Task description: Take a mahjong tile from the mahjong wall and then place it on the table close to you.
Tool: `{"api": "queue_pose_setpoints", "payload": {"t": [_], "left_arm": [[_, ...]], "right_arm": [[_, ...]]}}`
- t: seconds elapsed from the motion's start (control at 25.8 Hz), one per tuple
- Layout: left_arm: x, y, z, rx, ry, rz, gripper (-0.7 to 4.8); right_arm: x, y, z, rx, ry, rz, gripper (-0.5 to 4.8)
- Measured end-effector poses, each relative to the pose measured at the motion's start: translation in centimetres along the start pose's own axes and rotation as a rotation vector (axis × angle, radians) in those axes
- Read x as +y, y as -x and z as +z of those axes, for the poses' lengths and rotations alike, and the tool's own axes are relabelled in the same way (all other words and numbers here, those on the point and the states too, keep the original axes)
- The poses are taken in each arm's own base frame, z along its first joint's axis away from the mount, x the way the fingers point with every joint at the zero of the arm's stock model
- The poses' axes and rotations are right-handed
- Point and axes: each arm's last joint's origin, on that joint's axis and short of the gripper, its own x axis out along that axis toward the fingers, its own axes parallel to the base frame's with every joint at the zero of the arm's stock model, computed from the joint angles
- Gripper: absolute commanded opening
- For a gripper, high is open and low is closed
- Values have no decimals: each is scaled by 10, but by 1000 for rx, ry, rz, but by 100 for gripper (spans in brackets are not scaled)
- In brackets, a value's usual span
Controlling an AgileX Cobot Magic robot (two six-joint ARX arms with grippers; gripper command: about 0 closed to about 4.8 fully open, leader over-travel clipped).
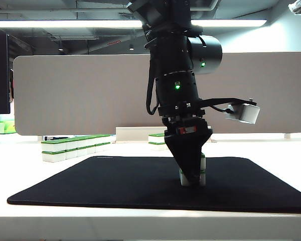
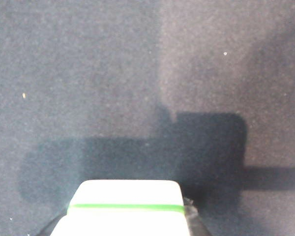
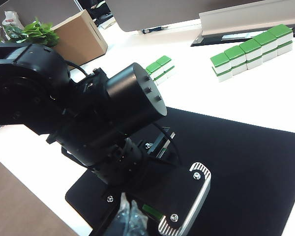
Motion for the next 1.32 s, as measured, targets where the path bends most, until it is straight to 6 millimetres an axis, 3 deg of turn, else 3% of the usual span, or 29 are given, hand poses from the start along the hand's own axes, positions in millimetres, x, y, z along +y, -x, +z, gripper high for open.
{"api": "queue_pose_setpoints", "payload": {"t": [0.12,0.66,0.77,0.97,1.16,1.32], "left_arm": [[0,0,-1,15,1,13,312],[3,15,4,22,44,8,315],[2,15,3,33,49,-3,377],[-3,40,3,6,117,21,377],[-12,80,-4,12,154,77,375],[2,111,-33,52,284,174,372]], "right_arm": [[0,0,0,0,0,0,-1],[0,0,0,-1,0,-1,-1],[0,0,0,-1,0,-1,-1],[0,0,0,0,0,-1,-1],[0,0,0,0,0,0,-1],[0,0,0,0,0,0,-1]]}}
